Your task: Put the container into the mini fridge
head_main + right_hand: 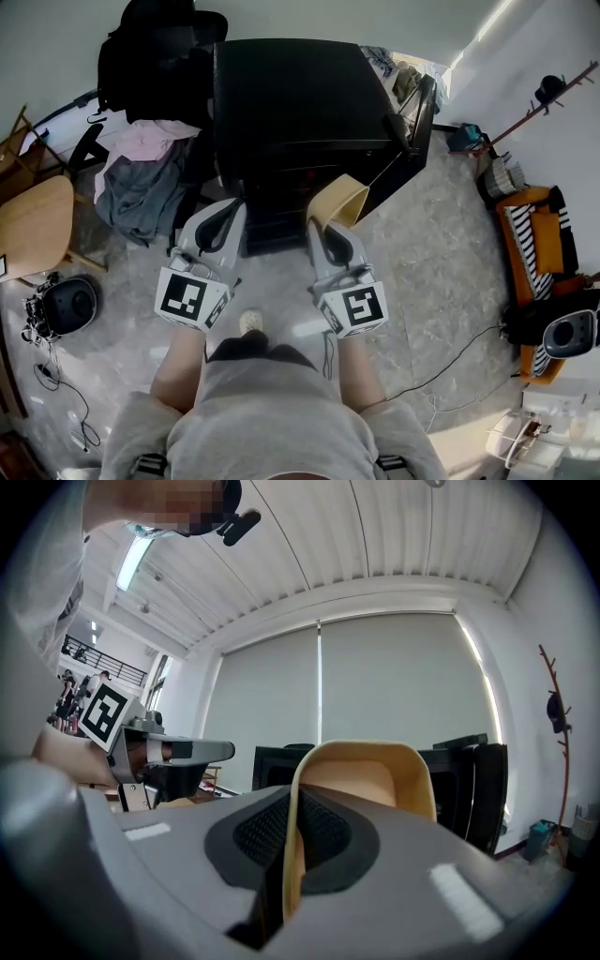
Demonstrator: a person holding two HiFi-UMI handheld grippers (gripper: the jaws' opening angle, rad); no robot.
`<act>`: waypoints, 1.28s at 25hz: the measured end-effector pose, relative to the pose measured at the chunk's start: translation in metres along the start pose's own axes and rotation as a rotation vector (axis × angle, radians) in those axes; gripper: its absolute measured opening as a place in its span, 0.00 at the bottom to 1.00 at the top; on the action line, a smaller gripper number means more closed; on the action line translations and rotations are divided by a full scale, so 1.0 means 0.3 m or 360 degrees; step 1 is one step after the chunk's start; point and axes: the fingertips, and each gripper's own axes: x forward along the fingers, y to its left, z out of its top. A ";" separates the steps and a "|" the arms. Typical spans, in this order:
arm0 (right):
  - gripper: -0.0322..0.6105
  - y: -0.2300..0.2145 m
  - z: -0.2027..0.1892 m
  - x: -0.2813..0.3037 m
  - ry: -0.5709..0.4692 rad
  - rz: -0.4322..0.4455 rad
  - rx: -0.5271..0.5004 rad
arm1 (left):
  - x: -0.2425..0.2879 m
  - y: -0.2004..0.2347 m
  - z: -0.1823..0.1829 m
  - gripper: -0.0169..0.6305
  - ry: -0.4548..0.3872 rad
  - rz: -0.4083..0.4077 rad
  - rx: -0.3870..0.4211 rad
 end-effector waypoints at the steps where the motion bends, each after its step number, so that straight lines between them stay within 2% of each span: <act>1: 0.06 -0.002 -0.017 0.017 0.0017 0.0008 -0.0005 | 0.007 0.012 -0.014 0.03 0.0010 0.0001 -0.0002; 9: 0.06 -0.020 -0.158 0.115 0.0187 0.0130 -0.0038 | 0.056 0.049 -0.085 0.03 0.0059 0.0043 -0.0006; 17: 0.06 -0.023 -0.302 0.184 0.0378 0.0318 -0.0087 | 0.097 0.051 -0.137 0.03 0.0095 0.0126 -0.0037; 32: 0.06 -0.005 -0.710 0.335 0.0806 0.0667 -0.0499 | 0.093 0.093 -0.318 0.03 0.0150 0.0188 -0.0099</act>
